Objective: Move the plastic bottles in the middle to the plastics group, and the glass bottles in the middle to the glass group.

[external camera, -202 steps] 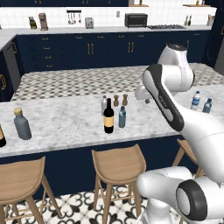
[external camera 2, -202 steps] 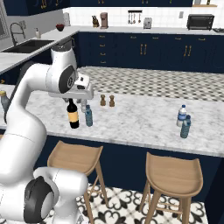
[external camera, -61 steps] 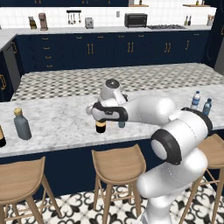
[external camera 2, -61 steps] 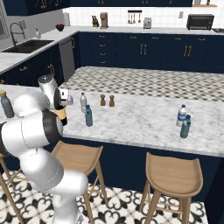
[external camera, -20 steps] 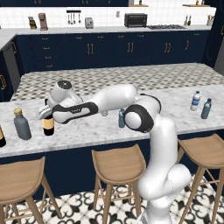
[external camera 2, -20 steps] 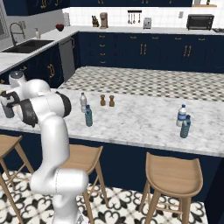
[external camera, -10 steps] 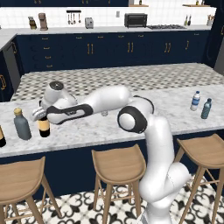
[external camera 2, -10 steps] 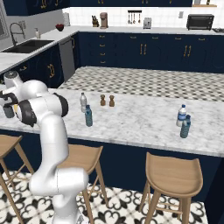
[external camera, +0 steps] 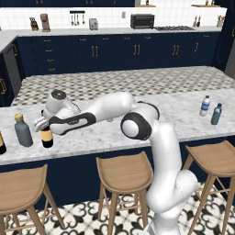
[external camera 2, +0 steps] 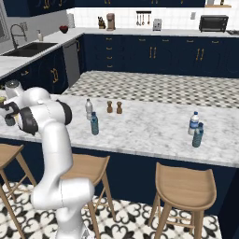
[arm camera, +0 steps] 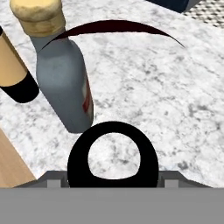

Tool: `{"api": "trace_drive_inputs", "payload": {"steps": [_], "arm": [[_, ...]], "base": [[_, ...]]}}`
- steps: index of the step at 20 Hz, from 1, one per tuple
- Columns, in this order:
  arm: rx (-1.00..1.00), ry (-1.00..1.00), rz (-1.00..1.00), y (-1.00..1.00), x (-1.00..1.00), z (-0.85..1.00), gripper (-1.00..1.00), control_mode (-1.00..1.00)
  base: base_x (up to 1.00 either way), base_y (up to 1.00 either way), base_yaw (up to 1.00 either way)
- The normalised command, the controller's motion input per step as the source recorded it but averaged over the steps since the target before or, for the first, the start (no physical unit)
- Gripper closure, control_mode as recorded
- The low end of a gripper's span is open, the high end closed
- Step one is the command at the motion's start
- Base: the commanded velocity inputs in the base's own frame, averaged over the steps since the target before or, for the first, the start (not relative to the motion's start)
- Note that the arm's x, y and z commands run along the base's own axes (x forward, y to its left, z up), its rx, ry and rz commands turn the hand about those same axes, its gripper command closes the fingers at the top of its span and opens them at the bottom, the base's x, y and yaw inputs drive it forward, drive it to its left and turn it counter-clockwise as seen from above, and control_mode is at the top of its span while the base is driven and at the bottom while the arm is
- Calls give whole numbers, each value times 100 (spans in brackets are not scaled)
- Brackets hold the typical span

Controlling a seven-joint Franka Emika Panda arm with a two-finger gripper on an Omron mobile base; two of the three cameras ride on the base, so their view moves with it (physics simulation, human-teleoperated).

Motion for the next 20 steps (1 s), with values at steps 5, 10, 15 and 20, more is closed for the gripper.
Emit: {"api": "trace_drive_inputs", "payload": {"steps": [5, 10, 15, 20], "arm": [[0, 0, 0, 0, 35, 0, 100, -100], [0, 0, 0, 0, 43, 2, 100, -100], [0, 0, 0, 0, 7, 0, 100, -100], [0, 0, 0, 0, 0, 0, -100, -100]], "base": [[0, 0, 0], [0, 0, 0], [0, 0, 0], [0, 0, 0]]}}
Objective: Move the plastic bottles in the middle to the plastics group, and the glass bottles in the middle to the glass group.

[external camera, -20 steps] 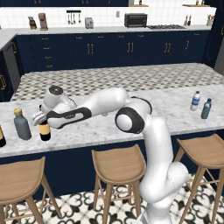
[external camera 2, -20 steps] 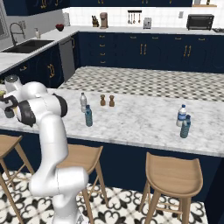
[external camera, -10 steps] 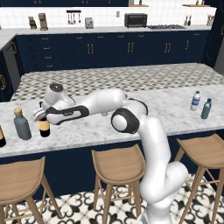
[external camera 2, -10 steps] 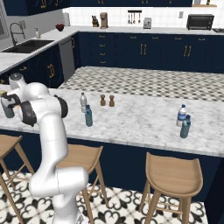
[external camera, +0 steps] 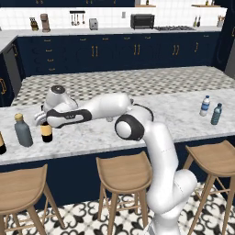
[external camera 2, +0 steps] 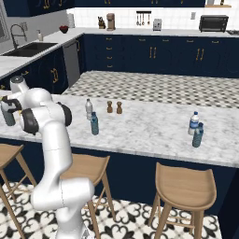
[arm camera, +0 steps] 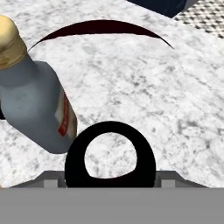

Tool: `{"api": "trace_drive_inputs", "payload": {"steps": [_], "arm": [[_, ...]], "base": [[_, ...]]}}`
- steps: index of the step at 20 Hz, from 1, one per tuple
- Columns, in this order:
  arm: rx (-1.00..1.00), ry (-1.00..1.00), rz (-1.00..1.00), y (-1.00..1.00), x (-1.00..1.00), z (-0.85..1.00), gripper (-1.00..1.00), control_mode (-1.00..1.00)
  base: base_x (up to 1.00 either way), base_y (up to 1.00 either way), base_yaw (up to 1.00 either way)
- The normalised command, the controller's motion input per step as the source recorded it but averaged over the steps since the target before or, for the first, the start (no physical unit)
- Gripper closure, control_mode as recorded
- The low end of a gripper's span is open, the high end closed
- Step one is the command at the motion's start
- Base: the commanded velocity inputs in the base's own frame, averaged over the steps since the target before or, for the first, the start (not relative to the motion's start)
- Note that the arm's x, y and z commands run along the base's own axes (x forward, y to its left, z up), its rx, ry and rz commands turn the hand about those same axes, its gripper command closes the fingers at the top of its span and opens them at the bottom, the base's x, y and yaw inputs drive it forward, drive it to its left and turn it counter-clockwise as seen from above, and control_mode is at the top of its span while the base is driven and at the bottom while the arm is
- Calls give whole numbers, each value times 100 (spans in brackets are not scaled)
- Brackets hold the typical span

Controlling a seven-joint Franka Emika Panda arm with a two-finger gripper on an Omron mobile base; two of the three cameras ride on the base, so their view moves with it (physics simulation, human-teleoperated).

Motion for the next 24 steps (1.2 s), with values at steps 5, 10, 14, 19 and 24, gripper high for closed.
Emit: {"api": "trace_drive_inputs", "payload": {"steps": [5, 10, 14, 19, 24], "arm": [[0, 0, 0, 0, 0, 0, -100, -100], [0, 0, 0, 0, 0, 9, -100, -100], [0, -1, -1, -2, -21, 17, -100, -100], [1, -2, -7, -28, -79, 15, -100, -100], [4, 0, -18, -75, -88, 0, -100, -100]], "base": [[0, 0, 0], [0, 0, 0], [0, 0, 0], [0, 0, 0], [0, 0, 0]]}}
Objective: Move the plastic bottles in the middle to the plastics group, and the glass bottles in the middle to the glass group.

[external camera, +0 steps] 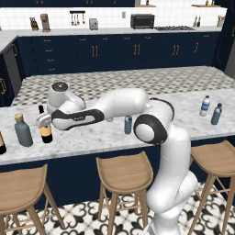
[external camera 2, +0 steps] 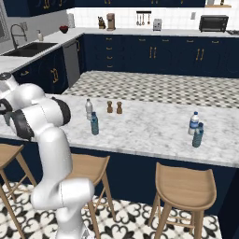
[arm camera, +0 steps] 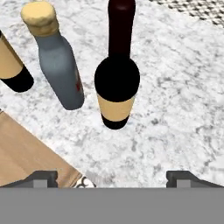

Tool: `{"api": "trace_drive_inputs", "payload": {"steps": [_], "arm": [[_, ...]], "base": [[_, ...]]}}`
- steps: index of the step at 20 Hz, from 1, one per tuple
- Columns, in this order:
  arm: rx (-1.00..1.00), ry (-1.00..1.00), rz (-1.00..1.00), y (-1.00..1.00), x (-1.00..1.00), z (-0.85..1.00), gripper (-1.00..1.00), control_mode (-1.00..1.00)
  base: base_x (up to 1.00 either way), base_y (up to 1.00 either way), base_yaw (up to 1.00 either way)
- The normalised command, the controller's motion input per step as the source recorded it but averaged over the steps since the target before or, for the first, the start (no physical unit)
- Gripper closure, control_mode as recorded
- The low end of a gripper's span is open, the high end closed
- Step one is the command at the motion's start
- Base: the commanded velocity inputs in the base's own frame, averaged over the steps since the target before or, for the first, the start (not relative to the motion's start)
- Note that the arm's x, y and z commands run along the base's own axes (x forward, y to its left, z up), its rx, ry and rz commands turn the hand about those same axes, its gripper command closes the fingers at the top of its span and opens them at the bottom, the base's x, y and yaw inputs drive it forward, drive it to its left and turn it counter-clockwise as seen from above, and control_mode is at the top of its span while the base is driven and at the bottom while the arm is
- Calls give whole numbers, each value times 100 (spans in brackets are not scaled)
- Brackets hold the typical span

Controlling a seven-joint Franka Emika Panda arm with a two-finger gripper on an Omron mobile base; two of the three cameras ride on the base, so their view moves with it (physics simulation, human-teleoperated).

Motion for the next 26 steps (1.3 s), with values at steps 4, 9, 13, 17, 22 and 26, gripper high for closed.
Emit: {"api": "trace_drive_inputs", "payload": {"steps": [4, 9, 13, 17, 22, 26], "arm": [[8, 0, -26, -100, -68, 3, -100, -100], [13, 1, -28, -100, -55, 17, -100, -100], [12, 11, -26, -100, -27, 34, -100, -100], [6, 23, -20, -100, -1, 57, -100, -100], [-2, 23, -12, -100, 0, 28, -100, -100], [-22, 15, -2, -100, 6, 0, -100, -100]], "base": [[0, 0, 0], [0, 0, 0], [0, 0, 0], [0, 0, 0], [0, 0, 0], [0, 0, 0]]}}
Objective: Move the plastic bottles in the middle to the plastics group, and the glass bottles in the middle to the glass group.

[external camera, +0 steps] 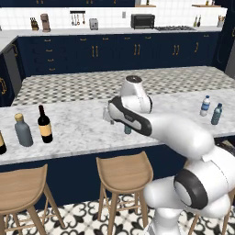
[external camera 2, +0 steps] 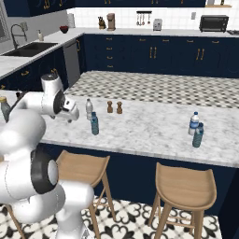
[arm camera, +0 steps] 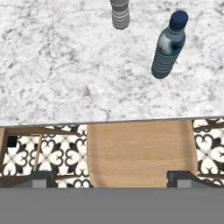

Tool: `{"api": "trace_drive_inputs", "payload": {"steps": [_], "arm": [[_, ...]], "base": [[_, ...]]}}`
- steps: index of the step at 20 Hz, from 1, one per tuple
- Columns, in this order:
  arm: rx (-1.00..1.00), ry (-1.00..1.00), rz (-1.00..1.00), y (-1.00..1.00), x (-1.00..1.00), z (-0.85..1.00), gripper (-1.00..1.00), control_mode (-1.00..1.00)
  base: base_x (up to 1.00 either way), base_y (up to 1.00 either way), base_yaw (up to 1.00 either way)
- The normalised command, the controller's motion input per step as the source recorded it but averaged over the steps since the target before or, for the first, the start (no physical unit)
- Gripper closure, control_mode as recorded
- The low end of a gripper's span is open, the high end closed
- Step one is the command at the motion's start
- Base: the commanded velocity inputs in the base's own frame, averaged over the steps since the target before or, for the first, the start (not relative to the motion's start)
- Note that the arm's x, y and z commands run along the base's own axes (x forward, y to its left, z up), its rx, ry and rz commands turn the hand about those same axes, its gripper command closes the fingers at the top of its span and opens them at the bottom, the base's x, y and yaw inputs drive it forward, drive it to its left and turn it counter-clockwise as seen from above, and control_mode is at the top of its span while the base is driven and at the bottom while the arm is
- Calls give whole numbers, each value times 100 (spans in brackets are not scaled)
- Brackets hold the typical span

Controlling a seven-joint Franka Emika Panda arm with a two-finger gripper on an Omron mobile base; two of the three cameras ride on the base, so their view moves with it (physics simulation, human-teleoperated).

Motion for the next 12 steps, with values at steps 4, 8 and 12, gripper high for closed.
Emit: {"api": "trace_drive_inputs", "payload": {"steps": [4, 8, 12], "arm": [[-24, 19, -1, -100, 31, 0, -100, -100], [-7, 6, 0, -100, 46, -7, -100, -100], [1, -8, 1, -54, 38, 0, -100, -100]], "base": [[0, 0, 0], [0, 0, 0], [0, 0, 0]]}}
